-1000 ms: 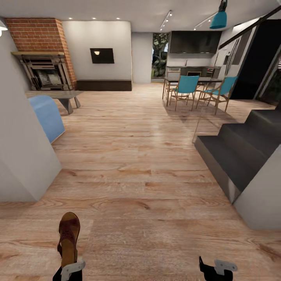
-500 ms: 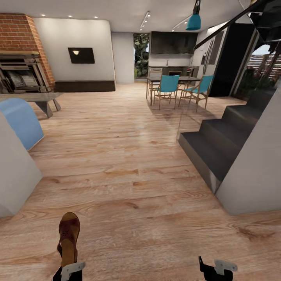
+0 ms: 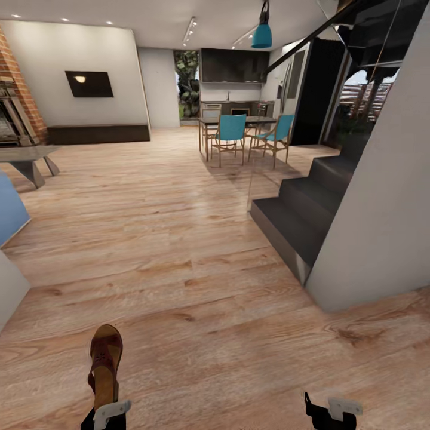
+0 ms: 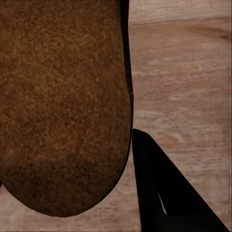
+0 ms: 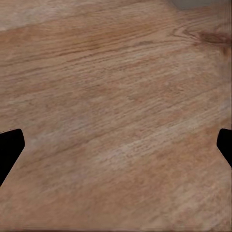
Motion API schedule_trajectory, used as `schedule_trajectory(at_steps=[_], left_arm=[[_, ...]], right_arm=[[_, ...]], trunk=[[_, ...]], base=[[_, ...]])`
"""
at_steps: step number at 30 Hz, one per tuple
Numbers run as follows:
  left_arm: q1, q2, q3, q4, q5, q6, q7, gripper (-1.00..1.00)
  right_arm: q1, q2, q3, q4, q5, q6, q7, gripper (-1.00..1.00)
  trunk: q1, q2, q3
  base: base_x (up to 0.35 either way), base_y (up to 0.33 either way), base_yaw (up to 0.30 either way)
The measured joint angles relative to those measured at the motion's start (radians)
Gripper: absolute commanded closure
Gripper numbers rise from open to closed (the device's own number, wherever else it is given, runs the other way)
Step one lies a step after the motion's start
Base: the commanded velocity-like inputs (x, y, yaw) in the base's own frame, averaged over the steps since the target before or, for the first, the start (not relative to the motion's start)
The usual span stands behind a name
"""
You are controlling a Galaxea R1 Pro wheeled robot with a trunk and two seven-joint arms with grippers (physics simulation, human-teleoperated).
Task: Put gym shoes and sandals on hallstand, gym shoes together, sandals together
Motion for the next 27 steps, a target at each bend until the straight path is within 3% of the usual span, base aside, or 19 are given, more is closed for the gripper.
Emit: schedule_trajectory(at_steps=[10,27], left_arm=[[0.0,-0.002,-0.003,0.0,-0.007,0.0,-0.002,1.0],[0.0,-0.002,-0.003,0.0,-0.007,0.0,-0.001,1.0]], right_arm=[[0.0,0.0,0.0,0.0,0.0,0.0,0.0,-1.0],[0.001,0.0,0.0,0.0,0.0,0.0,0.0,-1.0]], trunk=[[0.0,0.0,0.0],[-0.061,0.112,0.05]], base=[[0.0,0.0,-0.267],[0.0,0.0,-0.267]])
